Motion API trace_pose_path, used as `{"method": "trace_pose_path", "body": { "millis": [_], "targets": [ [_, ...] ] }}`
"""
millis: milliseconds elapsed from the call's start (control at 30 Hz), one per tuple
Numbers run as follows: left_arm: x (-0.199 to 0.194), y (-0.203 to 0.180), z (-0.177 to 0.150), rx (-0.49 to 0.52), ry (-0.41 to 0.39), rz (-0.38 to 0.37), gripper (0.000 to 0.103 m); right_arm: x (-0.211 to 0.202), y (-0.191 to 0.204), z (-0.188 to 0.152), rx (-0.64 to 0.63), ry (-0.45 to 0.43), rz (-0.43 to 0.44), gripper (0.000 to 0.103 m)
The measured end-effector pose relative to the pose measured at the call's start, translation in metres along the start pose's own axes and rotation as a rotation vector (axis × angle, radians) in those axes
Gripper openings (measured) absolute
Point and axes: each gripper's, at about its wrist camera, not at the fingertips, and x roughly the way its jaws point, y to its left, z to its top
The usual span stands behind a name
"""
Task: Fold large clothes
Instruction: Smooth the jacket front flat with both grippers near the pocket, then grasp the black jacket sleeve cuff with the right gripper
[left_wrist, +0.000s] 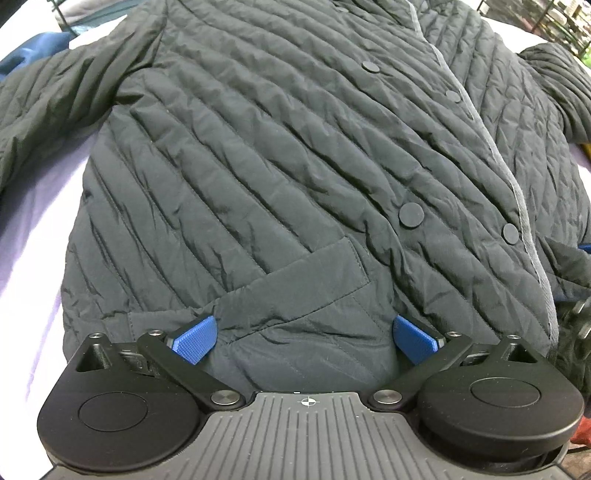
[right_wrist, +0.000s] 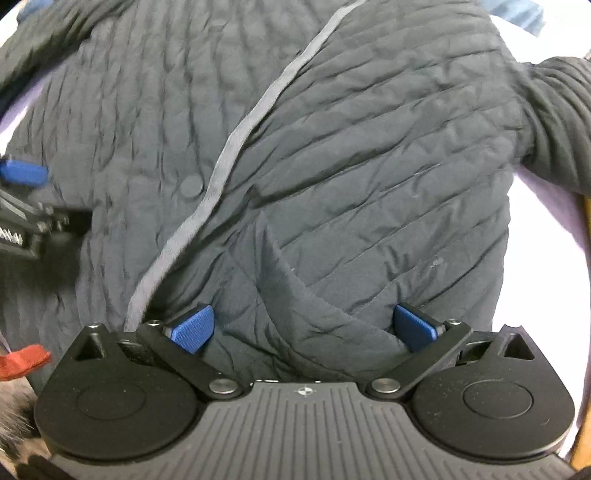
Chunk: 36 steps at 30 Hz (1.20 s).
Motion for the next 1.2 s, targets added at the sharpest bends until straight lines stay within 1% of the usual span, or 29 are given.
{"method": "trace_pose_path", "body": {
  "millis": [67, 167, 267, 367, 467, 567, 600, 700, 833, 900, 967, 1033, 1100, 1167, 1200],
  "targets": [
    [-0.002, 0.002, 0.001, 0.0, 0.003, 0.003, 0.103, -0.012, -0.013, 0.002, 0.062, -0.036, 0.025, 0.095],
    [-0.002, 0.003, 0.002, -0.002, 0.007, 0.006, 0.103, -0.032, -0.045, 0.007, 0.206, -0.11, 0.038, 0.095],
    [-0.003, 0.003, 0.003, -0.006, 0.009, 0.007, 0.103, -0.054, -0.091, 0.009, 0.388, -0.186, 0.039, 0.095],
    [-0.003, 0.003, 0.002, -0.006, 0.01, 0.01, 0.103, -0.076, -0.144, 0.003, 0.576, -0.258, 0.044, 0.096],
    [-0.003, 0.002, 0.002, -0.007, 0.009, 0.012, 0.103, -0.094, -0.193, -0.011, 0.724, -0.325, 0.022, 0.096],
    [-0.004, 0.003, 0.001, -0.008, 0.01, 0.012, 0.103, -0.115, -0.236, -0.027, 0.815, -0.401, -0.022, 0.095],
    [-0.004, 0.003, 0.002, -0.008, 0.012, 0.013, 0.103, -0.12, -0.244, -0.035, 0.841, -0.421, -0.036, 0.093],
    [-0.004, 0.002, 0.003, -0.01, 0.021, 0.019, 0.103, -0.128, -0.282, -0.055, 0.954, -0.473, -0.052, 0.089],
    [-0.005, 0.001, 0.006, -0.019, 0.036, 0.021, 0.103, -0.126, -0.331, -0.084, 1.159, -0.538, -0.065, 0.086],
    [-0.006, 0.001, 0.007, -0.024, 0.039, 0.023, 0.103, -0.125, -0.353, -0.099, 1.268, -0.591, -0.043, 0.086],
    [-0.006, 0.0, 0.008, -0.026, 0.041, 0.026, 0.103, -0.122, -0.374, -0.11, 1.363, -0.638, 0.001, 0.084],
    [-0.007, -0.001, 0.009, -0.027, 0.044, 0.03, 0.103, -0.117, -0.394, -0.118, 1.431, -0.665, 0.031, 0.084],
    [-0.007, -0.002, 0.011, -0.029, 0.051, 0.034, 0.103, -0.108, -0.412, -0.122, 1.477, -0.667, 0.066, 0.08],
    [-0.007, -0.003, 0.012, -0.031, 0.058, 0.036, 0.103, -0.099, -0.426, -0.125, 1.534, -0.658, 0.09, 0.066],
    [-0.007, -0.003, 0.013, -0.032, 0.061, 0.037, 0.103, -0.097, -0.431, -0.128, 1.557, -0.675, 0.099, 0.058]
  ]
}}
